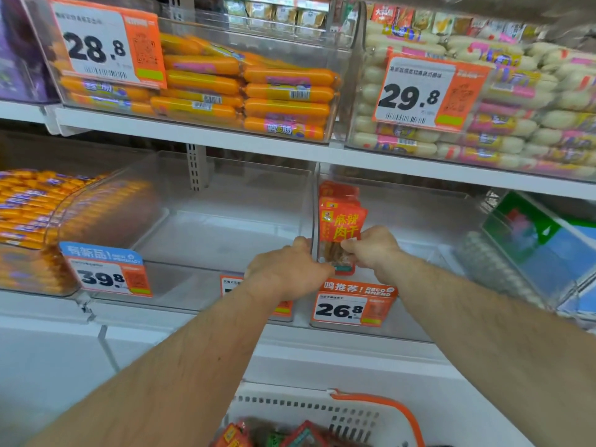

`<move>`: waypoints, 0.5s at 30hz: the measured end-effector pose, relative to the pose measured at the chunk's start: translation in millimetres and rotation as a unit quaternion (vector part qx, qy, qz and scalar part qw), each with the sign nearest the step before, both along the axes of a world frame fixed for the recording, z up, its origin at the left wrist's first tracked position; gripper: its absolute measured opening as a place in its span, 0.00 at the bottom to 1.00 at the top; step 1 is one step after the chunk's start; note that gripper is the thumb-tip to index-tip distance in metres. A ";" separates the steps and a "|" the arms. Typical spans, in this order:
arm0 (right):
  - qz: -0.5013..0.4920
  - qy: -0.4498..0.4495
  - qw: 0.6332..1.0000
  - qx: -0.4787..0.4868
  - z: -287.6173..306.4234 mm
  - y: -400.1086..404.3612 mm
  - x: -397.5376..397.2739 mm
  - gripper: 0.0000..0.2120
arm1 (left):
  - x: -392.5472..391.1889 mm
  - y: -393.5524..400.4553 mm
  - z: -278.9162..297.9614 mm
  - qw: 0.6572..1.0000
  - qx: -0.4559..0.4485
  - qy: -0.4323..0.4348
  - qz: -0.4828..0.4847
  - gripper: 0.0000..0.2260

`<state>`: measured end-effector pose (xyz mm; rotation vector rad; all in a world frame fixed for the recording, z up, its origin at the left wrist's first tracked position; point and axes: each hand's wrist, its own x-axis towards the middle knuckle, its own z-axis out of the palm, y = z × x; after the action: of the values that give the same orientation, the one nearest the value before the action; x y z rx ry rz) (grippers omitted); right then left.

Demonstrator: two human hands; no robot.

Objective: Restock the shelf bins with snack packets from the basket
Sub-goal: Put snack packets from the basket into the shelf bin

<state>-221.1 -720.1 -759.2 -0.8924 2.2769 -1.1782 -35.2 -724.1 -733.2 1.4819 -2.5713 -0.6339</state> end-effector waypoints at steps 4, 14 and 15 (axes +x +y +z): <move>-0.003 -0.011 1.000 0.013 -3.7 -1.0 -1.3 0.23 | -0.4 0.9 0.5 1.000 -0.001 -0.003 0.001 0.29; 0.005 -0.036 0.999 0.022 3.4 7.4 0.5 0.14 | 0.7 4.7 5.0 1.000 0.024 0.015 0.007 0.29; 0.004 -0.035 0.999 0.022 9.1 11.5 3.0 0.14 | 0.8 4.8 4.9 1.000 0.020 0.016 0.008 0.29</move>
<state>-218.1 -708.6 -750.1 -0.8301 2.2318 -1.1333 -34.4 -719.3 -728.3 1.4909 -2.5343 -0.7051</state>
